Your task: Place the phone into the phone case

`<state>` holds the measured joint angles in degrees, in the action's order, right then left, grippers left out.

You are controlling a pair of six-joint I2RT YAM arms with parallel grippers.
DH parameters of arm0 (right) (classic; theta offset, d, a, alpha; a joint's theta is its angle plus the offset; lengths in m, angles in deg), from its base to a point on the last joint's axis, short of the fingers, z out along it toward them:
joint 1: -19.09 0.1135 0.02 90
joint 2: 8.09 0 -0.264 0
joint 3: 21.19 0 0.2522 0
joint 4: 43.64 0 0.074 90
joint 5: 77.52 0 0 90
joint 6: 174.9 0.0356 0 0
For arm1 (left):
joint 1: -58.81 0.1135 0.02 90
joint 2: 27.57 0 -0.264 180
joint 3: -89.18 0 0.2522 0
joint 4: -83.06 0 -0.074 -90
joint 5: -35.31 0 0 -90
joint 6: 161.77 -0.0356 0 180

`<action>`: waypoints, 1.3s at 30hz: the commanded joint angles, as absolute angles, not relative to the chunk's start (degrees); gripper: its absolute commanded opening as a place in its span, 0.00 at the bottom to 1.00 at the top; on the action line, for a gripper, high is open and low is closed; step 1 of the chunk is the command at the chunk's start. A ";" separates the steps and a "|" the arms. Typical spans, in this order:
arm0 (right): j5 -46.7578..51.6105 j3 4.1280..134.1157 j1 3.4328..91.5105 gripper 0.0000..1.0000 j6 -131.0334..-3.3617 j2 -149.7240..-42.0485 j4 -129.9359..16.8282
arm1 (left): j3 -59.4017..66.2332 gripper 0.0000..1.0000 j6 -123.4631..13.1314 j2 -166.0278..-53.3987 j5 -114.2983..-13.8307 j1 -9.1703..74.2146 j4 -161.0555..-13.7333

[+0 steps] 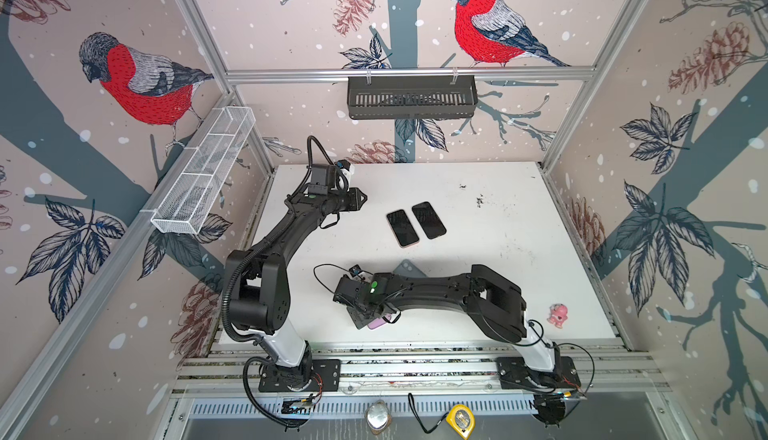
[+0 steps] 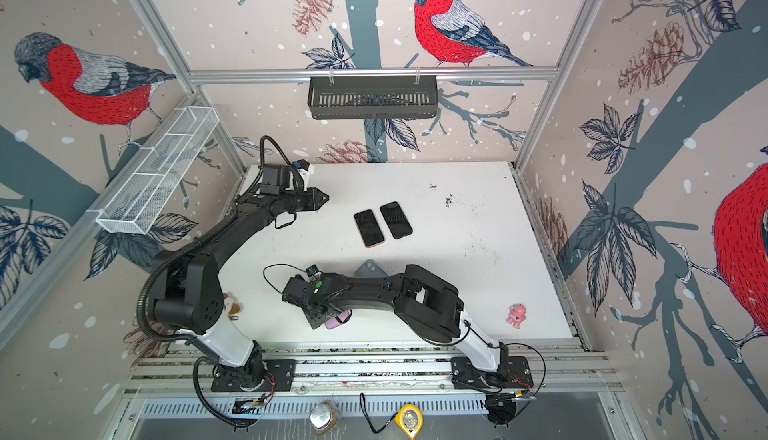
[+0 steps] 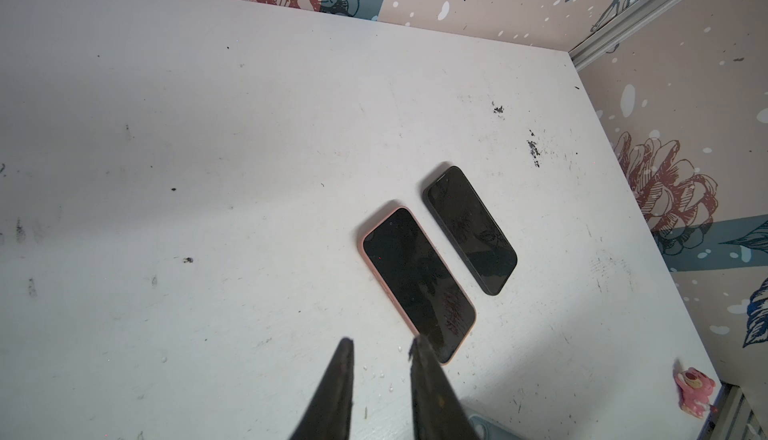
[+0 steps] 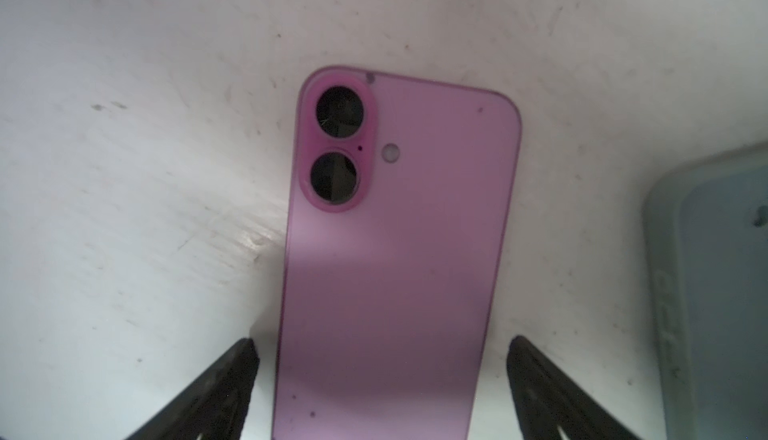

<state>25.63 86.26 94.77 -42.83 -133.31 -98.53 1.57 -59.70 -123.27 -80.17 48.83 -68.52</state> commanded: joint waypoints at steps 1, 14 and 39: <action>23.59 83.20 93.81 0.86 -41.94 -132.87 -98.53 | 1.30 0.26 -59.51 -123.15 -80.91 48.92 -69.90; 22.70 79.49 92.67 0.76 -42.92 -128.93 -95.55 | 1.28 0.26 -59.55 -123.04 -80.94 48.89 -69.89; 13.19 70.88 88.10 0.86 -53.83 -117.88 -87.45 | 1.19 0.26 -59.79 -123.37 -80.49 48.86 -69.57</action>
<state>15.00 69.08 86.62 -54.61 -115.20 -88.04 1.55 -59.70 -123.29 -80.10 48.83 -68.52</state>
